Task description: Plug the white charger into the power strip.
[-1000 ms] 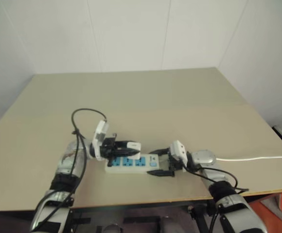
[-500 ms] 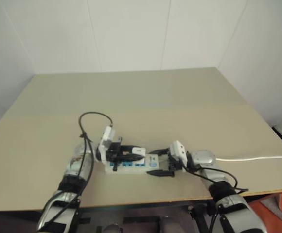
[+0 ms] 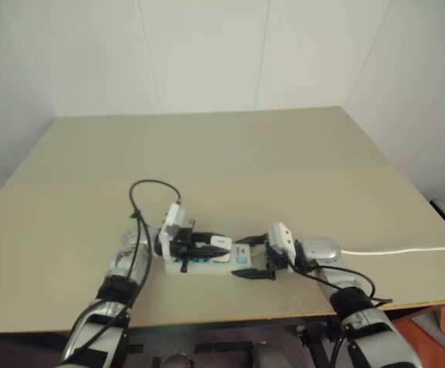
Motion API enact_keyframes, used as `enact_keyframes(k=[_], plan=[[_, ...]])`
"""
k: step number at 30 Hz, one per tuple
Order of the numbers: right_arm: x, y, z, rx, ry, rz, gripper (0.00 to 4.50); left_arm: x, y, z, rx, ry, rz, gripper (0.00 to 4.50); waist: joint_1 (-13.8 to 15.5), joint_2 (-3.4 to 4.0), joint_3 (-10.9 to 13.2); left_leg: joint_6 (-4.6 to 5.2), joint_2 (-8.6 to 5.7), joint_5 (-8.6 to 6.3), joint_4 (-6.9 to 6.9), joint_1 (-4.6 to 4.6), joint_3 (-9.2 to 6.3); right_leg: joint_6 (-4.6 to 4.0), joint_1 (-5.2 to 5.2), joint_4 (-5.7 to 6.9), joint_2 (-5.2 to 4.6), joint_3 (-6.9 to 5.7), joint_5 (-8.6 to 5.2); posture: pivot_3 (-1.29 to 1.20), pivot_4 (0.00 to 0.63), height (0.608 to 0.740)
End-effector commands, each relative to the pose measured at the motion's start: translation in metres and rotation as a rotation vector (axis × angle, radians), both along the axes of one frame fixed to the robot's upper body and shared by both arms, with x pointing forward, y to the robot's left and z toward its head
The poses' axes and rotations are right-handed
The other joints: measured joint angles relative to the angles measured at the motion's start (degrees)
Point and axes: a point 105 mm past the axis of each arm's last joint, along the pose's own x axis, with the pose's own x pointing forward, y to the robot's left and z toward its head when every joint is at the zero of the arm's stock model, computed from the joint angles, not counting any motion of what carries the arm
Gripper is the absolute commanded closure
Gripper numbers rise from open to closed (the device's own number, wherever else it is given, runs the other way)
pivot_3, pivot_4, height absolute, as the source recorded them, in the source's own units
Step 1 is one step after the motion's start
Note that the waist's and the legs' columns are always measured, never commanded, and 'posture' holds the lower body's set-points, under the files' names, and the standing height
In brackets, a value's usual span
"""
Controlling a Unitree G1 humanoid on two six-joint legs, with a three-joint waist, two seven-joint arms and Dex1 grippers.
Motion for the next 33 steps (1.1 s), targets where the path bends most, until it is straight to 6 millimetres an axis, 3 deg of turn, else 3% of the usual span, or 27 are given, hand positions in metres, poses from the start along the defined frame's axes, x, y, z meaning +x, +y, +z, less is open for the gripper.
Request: enact_keyframes(k=[1,19,33], plan=[[-0.006,0.007,-0.002,-0.013,-0.006,0.035,1.09,0.002,-0.003,0.000,0.004,-0.021,0.002,3.49,0.0,0.00,0.0,0.00,0.00,0.00,0.00,0.00,0.00,0.00,0.00,0.00,0.00,0.00,0.00,0.00,0.150,0.740],[-0.005,0.004,-0.001,-0.023,-0.013,0.029,1.09,-0.002,-0.004,-0.019,0.049,-0.007,-0.020,3.49,0.1,0.01,0.0,0.01,-0.01,-0.01,-0.01,0.03,0.00,0.00,0.05,-0.02,-0.01,0.00,0.00,0.00,0.150,0.740],[-0.005,0.005,-0.002,-0.030,-0.017,0.030,1.09,0.001,0.022,-0.029,0.130,-0.011,0.034,3.49,-0.1,0.00,-0.1,0.03,0.00,-0.02,-0.06,0.08,0.00,0.00,0.08,-0.01,0.03,0.00,0.00,0.00,0.150,0.740]])
